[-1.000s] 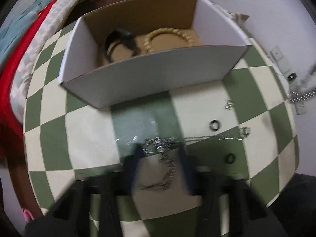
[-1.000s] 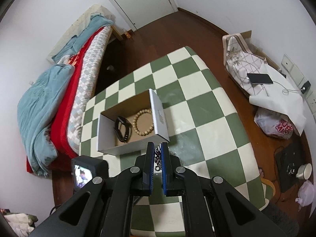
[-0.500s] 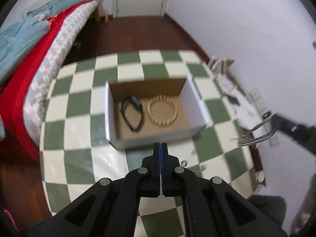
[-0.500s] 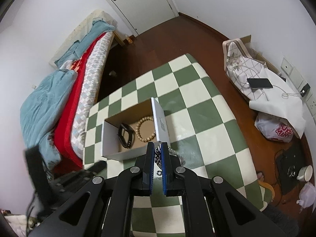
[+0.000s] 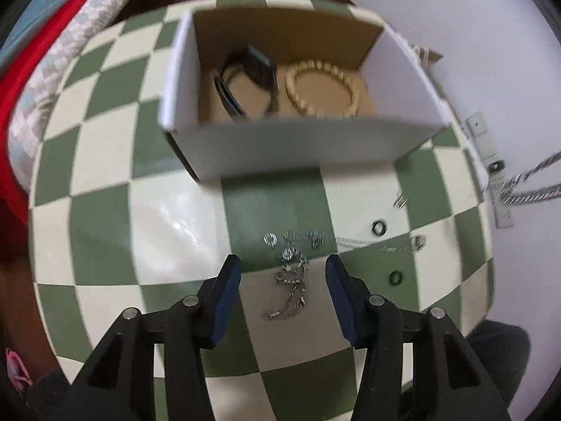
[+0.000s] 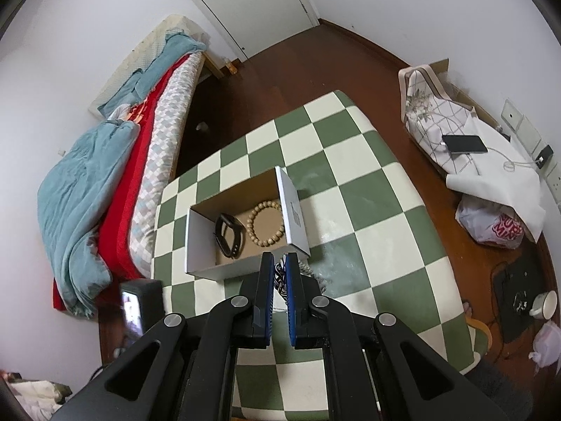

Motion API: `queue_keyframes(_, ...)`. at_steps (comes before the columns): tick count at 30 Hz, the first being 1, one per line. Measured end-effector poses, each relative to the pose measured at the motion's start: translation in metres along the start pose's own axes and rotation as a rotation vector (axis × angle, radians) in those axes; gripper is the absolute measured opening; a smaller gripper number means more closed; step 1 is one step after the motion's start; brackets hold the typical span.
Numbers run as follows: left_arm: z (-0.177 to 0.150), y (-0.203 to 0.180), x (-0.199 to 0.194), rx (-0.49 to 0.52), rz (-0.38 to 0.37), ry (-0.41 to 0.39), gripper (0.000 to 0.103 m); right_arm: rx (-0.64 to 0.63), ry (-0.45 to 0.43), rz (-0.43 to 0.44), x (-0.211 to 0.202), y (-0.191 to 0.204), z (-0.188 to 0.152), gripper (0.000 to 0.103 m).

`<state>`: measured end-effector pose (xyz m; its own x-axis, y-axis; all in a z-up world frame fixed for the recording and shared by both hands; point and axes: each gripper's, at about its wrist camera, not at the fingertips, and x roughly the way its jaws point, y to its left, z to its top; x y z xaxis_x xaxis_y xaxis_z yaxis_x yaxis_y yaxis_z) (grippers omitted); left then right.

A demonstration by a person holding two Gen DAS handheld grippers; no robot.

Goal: Organize jewelry
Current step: 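Grasp the thin silver chain bracelet with the left tool while the right tool holds its chain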

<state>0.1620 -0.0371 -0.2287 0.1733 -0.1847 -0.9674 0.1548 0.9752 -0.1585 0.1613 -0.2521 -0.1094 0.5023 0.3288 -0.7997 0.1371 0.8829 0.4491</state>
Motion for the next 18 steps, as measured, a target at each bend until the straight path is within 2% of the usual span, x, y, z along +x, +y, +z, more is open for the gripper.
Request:
queue_keyframes(2, -0.004, -0.008, 0.008, 0.03, 0.043, 0.001, 0.047, 0.002, 0.004, -0.006, 0.002, -0.002, -0.001, 0.007)
queue_keyframes(4, -0.007, -0.018, 0.01, 0.083, 0.092, -0.033, 0.042, 0.006, 0.013, -0.013, 0.004, -0.004, -0.003, 0.007)
queue_keyframes(6, -0.01, -0.028, 0.01, 0.136, 0.134, -0.064, 0.009, 0.007, 0.016, -0.016, 0.006, -0.005, -0.004, 0.007)
queue_keyframes(12, -0.015, -0.028, 0.001, 0.111, 0.097, -0.082, 0.008, 0.009, 0.017, -0.017, 0.006, -0.007, -0.005, 0.007)
queue_keyframes(18, -0.013, -0.019, -0.06, 0.049, -0.002, -0.184, 0.008, -0.002, -0.015, 0.002, -0.006, -0.003, 0.0, 0.007)
